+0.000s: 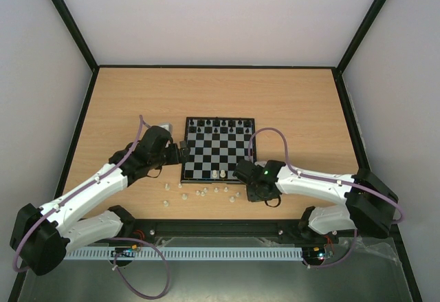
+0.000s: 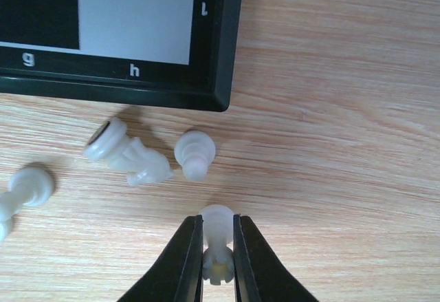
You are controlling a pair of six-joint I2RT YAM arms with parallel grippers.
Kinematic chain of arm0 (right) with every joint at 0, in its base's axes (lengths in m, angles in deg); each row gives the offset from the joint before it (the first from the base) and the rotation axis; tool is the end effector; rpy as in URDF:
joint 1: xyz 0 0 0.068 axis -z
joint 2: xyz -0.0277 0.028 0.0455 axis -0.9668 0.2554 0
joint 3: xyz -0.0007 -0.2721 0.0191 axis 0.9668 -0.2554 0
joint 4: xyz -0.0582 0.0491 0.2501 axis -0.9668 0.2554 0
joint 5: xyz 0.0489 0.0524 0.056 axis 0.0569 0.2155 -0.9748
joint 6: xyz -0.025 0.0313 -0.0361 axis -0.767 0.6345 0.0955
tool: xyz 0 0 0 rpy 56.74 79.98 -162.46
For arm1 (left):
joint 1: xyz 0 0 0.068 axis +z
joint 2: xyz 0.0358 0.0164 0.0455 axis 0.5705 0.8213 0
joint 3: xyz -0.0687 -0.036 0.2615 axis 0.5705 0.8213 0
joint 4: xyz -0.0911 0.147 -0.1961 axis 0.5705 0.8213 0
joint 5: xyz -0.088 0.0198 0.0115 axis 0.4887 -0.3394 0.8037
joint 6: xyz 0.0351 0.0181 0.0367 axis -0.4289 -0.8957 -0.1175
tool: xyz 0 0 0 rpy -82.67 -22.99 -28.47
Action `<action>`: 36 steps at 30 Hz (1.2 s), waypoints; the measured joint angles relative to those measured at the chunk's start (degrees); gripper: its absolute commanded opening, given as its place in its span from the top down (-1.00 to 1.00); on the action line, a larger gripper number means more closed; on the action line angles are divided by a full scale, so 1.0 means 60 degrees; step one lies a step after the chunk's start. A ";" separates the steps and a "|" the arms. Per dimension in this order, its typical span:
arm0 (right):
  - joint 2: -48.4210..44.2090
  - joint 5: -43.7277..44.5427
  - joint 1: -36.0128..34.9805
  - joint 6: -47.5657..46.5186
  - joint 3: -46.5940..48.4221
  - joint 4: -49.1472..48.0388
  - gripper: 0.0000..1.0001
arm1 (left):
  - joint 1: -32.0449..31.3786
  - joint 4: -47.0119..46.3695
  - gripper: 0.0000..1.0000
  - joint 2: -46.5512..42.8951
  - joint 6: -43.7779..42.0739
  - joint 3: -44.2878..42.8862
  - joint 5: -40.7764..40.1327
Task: Set up the chess pieces on the board
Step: Pick up the chess piece at the center of the board, then place the chess piece on the chessboard.
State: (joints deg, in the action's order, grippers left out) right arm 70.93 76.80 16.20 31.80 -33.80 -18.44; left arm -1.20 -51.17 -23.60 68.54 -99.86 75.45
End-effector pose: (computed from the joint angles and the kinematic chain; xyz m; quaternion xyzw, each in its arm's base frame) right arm 0.1180 0.1819 0.1691 -0.0459 0.9830 0.0586 0.1677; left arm 0.1752 -0.1248 0.2414 -0.0246 0.9126 -0.2241 0.3412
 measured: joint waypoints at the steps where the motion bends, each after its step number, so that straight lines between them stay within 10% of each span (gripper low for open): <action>1: -0.0051 0.0007 0.0000 0.0000 0.0044 0.0033 0.81 | 0.0000 -0.0004 -0.99 0.0000 0.0000 0.0000 0.0000; 36: 0.1854 0.0142 0.1468 -0.2211 0.2346 -0.0233 0.78 | 0.0000 -0.0004 -0.99 -0.0142 0.0004 0.0084 -0.0015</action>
State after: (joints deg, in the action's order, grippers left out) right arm 82.06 77.65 25.01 18.53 -19.72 -19.84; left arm -1.20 -51.19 -24.45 68.56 -99.36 75.36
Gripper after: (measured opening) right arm 0.112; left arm 0.994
